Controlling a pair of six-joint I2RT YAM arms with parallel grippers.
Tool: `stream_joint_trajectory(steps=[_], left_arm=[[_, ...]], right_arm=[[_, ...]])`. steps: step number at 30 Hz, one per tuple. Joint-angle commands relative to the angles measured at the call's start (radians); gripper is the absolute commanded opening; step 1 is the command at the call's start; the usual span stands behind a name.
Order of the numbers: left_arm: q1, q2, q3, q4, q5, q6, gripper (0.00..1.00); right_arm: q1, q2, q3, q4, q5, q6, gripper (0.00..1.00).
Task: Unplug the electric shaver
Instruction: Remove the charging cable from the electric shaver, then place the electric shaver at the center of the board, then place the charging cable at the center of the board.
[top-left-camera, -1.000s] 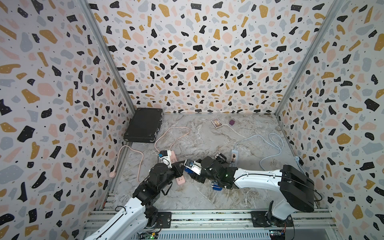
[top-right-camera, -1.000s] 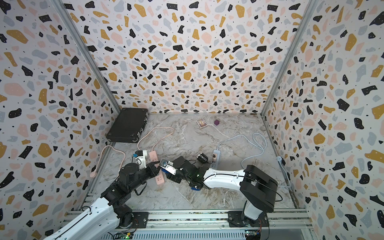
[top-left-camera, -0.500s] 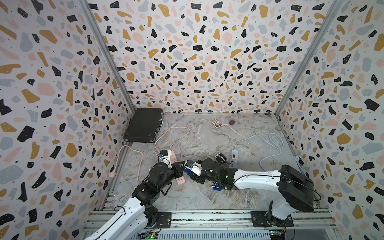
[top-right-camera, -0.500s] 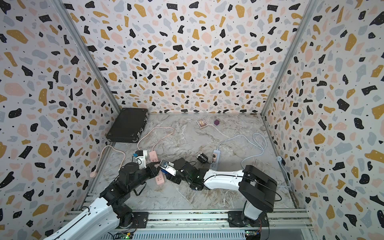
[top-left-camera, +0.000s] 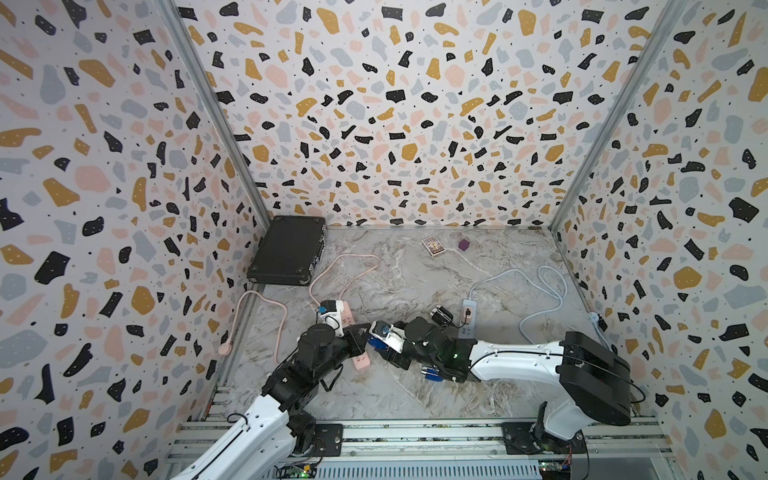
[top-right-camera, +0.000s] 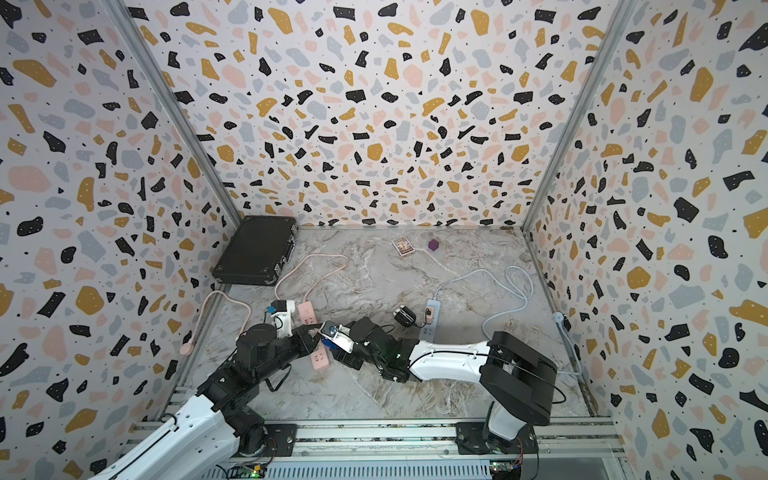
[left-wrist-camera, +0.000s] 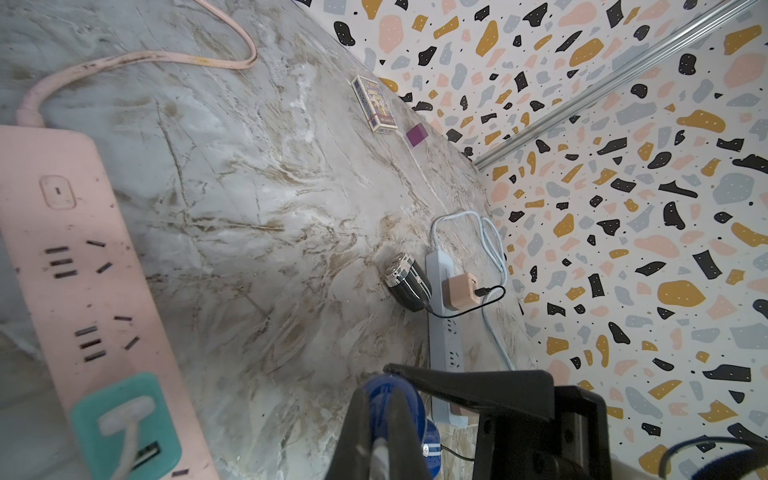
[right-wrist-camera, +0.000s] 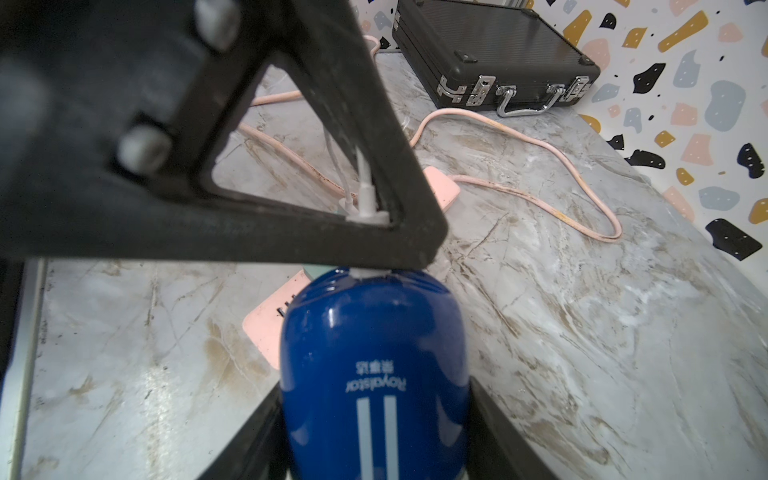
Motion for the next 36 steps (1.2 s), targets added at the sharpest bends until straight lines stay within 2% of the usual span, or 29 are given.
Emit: stream_joint_trajectory(steps=[1,8,15,20,28,36], left_arm=[[0.048,-0.050,0.124,0.134,-0.120,0.038,0.00],[0.053,-0.046,0.149,0.111,-0.114,0.063,0.00],[0.055,-0.041,0.140,0.111,-0.104,0.063,0.00],[0.055,-0.050,0.101,0.113,-0.085,0.044,0.00],[0.055,-0.042,0.055,0.119,-0.044,0.026,0.00],[0.055,-0.053,0.006,0.142,-0.037,0.014,0.00]], right_arm=[[-0.045,0.058,-0.086,-0.349,0.196,0.042,0.15],[-0.044,0.086,-0.082,-0.406,0.186,0.052,0.14],[-0.044,0.022,-0.068,-0.411,0.169,0.049,0.15],[-0.045,0.005,0.003,-0.452,0.173,0.004,0.17],[-0.094,0.064,0.158,-0.484,0.101,-0.042,0.19],[-0.172,0.207,0.298,-0.513,0.036,-0.061,0.25]])
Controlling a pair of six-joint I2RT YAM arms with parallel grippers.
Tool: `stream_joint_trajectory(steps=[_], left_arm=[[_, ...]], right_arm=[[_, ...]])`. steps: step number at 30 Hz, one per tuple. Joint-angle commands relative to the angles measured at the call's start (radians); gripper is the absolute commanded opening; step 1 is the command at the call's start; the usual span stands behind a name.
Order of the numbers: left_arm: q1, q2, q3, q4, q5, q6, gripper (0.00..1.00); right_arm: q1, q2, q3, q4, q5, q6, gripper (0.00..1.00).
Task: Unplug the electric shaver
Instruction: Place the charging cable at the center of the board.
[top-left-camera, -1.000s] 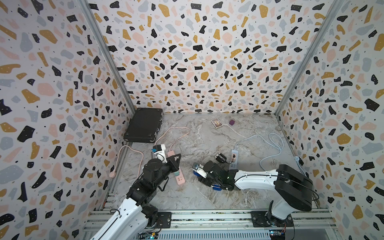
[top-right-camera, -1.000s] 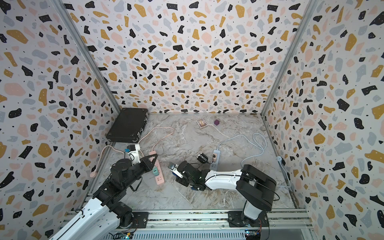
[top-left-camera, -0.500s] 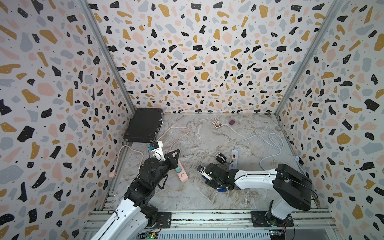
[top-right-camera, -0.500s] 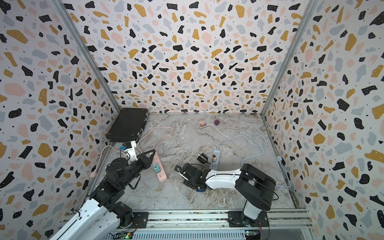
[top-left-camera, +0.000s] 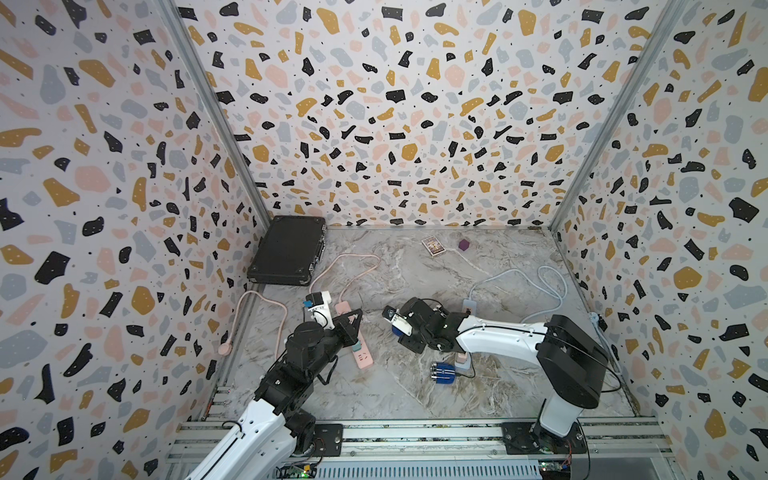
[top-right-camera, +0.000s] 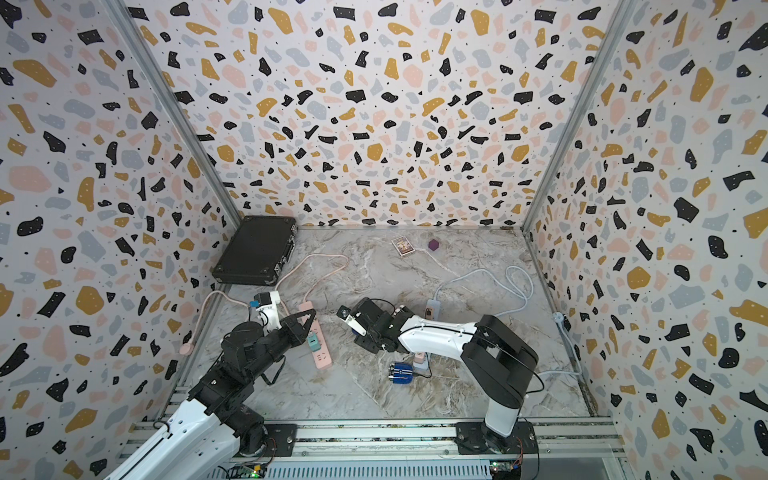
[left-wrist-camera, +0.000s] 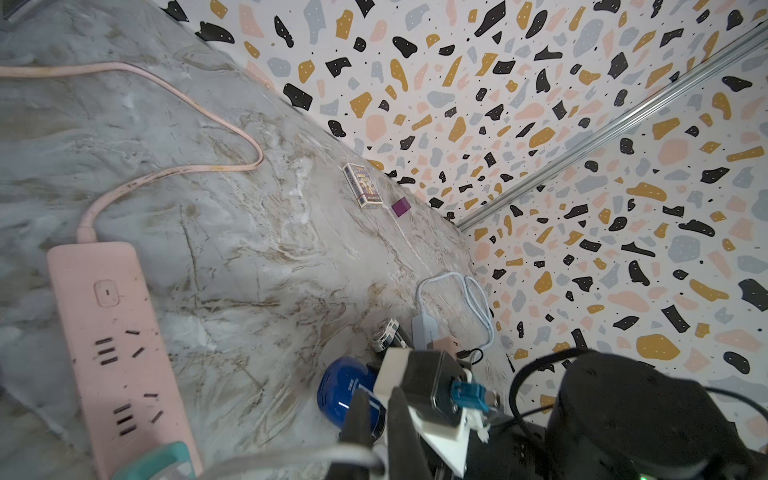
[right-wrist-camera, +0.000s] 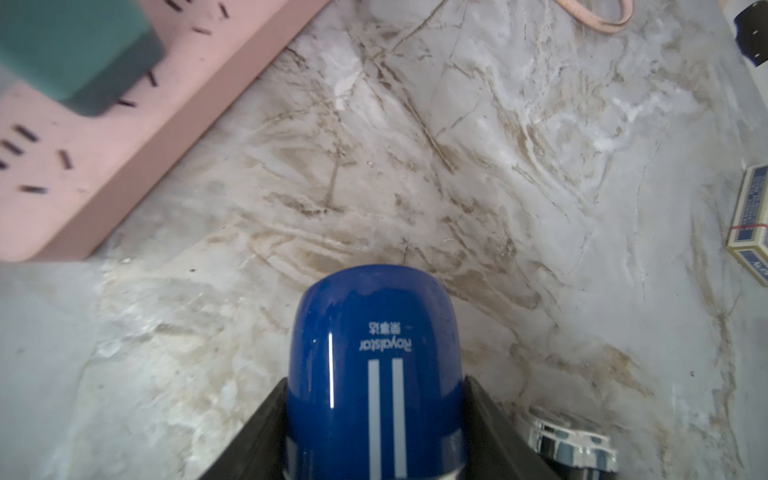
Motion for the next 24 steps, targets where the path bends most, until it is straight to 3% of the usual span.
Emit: stream_joint_trajectory(steps=[1,16,21,24], left_arm=[[0.005,-0.008,-0.004,0.065,0.021,-0.005,0.00],[0.005,-0.003,-0.020,0.081,0.027,-0.038,0.00],[0.005,0.003,-0.021,0.081,0.027,-0.039,0.00],[0.005,0.005,-0.024,0.080,0.026,-0.039,0.00]], right_arm=[[-0.019,0.045,0.062,-0.043,-0.035,-0.019,0.25],[-0.069,0.201,0.187,-0.062,-0.085,-0.040,0.29],[-0.075,0.251,0.248,-0.083,-0.078,-0.046,0.35],[-0.087,0.269,0.266,-0.090,-0.072,-0.047,0.46]])
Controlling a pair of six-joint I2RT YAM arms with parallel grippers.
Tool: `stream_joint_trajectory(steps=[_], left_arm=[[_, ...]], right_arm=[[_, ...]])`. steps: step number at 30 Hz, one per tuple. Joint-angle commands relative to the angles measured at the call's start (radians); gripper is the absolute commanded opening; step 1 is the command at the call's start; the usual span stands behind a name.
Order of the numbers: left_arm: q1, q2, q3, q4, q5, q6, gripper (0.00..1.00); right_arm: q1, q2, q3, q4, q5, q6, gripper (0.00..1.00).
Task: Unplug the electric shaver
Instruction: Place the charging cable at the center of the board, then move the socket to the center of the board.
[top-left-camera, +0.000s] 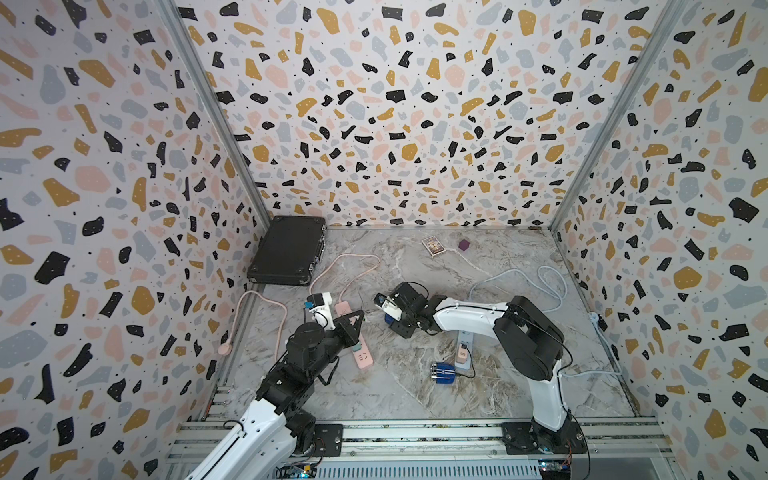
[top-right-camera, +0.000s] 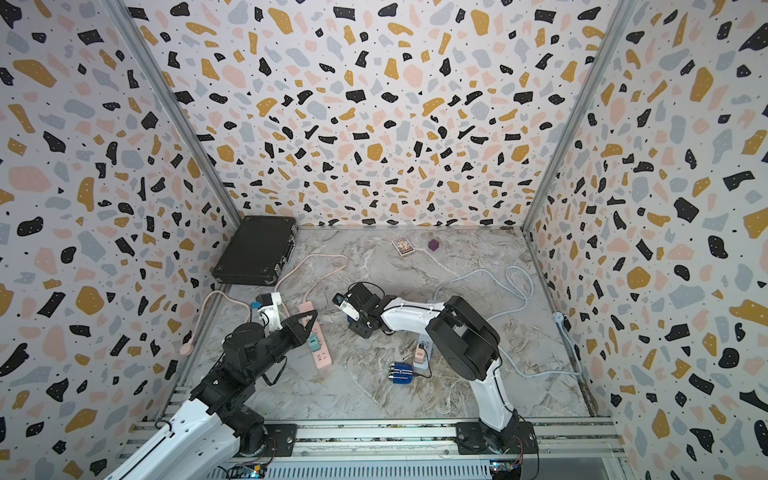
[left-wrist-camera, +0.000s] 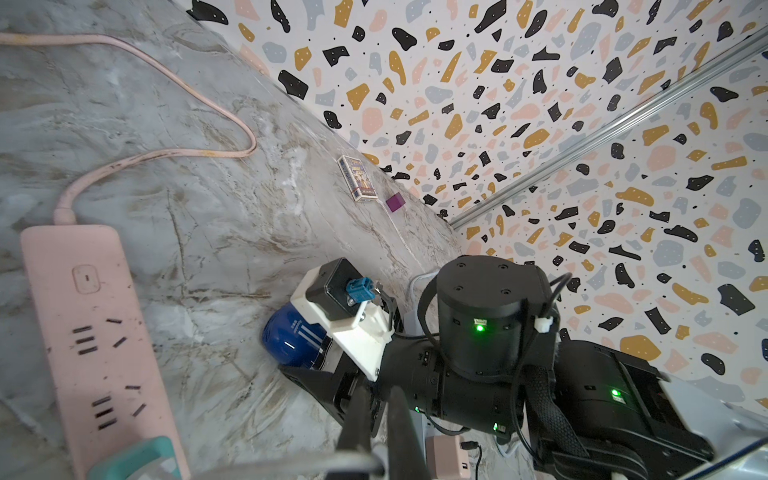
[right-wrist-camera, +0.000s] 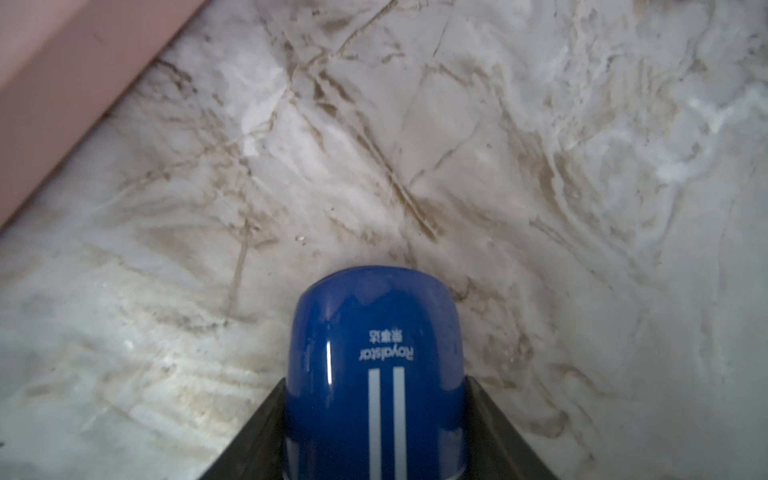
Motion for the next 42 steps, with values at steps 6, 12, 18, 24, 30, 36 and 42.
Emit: stream_joint_trajectory(steps=[6,12,18,24,30,36,42], left_arm=[[0.005,0.009,-0.018,0.056,0.003,-0.001,0.00],[0.005,0.051,-0.011,0.090,0.014,0.021,0.15],[0.005,0.170,0.015,0.112,0.105,0.064,0.45],[0.003,0.189,0.031,0.098,0.170,0.074,0.58],[0.000,0.173,0.177,-0.094,0.269,0.158,0.68],[0.000,0.141,0.404,-0.339,0.189,0.289,1.00],[0.016,0.212,0.633,-0.601,-0.086,0.519,1.00]], right_arm=[[-0.042,-0.007,0.004,-0.028,-0.015,0.030,0.77],[-0.076,-0.113,-0.043,-0.003,-0.058,0.083,0.82],[-0.103,-0.252,-0.134,0.012,-0.067,0.120,0.85],[-0.109,-0.361,-0.208,0.002,-0.055,0.138,0.86],[-0.110,-0.410,-0.248,-0.005,-0.055,0.159,0.86],[-0.065,-0.374,-0.201,-0.053,-0.116,0.198,0.84],[0.065,-0.304,-0.016,-0.208,-0.078,0.280,0.81]])
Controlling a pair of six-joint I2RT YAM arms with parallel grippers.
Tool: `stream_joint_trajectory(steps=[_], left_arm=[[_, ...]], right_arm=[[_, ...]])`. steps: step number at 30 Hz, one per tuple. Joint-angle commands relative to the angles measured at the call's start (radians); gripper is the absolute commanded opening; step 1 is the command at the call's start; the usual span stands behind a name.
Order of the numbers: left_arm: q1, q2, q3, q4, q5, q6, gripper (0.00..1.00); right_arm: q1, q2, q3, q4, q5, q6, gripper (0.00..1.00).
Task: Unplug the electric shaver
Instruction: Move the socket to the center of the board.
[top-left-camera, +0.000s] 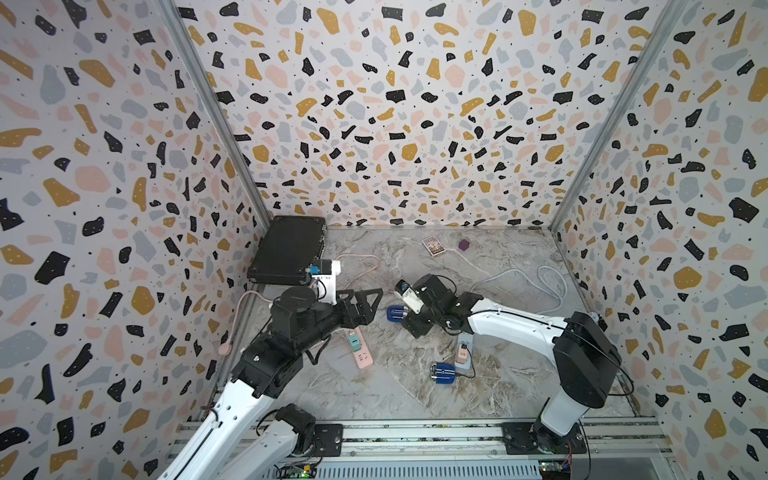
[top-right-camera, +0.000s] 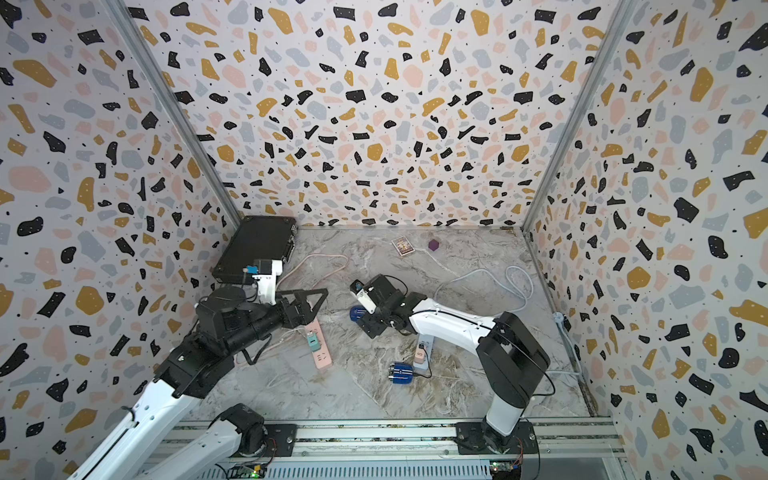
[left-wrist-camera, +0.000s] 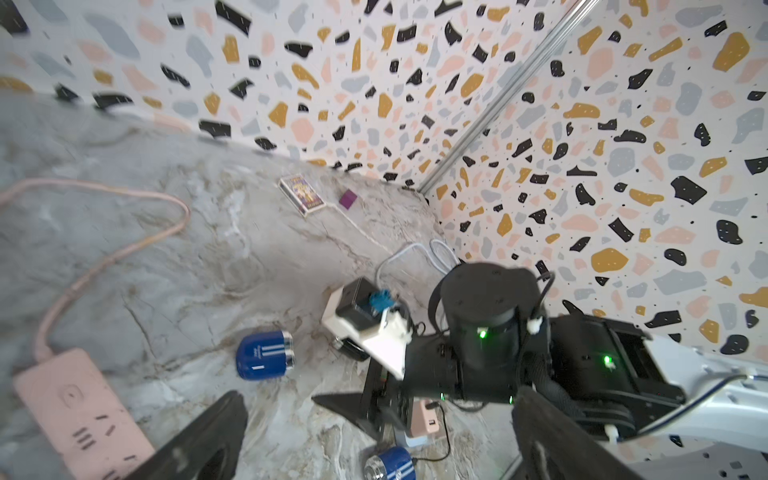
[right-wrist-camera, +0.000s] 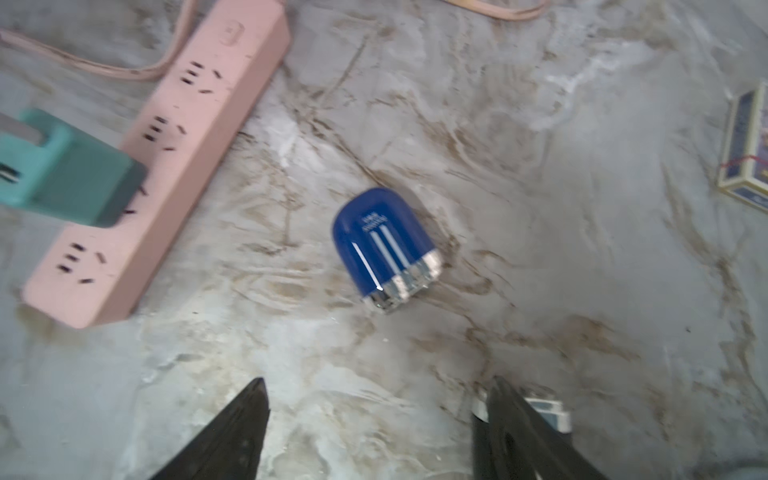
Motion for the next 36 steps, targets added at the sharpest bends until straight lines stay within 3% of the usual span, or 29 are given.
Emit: stream_joint_trajectory(steps=[1,4,8,12,22,36], left_arm=[[0.028,0.062,0.088,-0.201,-0.195,0.188,1.00],[0.085,0.085,0.100,-0.202,-0.187,0.211,1.00],[0.177,0.031,0.036,-0.106,-0.088,0.178,1.00],[0.248,0.036,0.039,-0.118,-0.036,0.174,1.00],[0.308,0.040,0.018,-0.117,-0.002,0.174,1.00],[0.357,0.038,-0.019,-0.099,0.046,0.161,1.00]], right_arm=[[0.074,0.025,0.138,-0.129,0.010,0.096,0.81],[0.154,0.066,0.242,-0.207,0.040,0.162,0.80],[0.202,0.111,0.312,-0.251,0.040,0.204,0.80],[0.232,0.193,0.373,-0.280,0.026,0.222,0.79],[0.261,0.394,0.549,-0.350,0.038,0.273,0.76],[0.265,0.431,0.632,-0.344,0.075,0.278,0.75]])
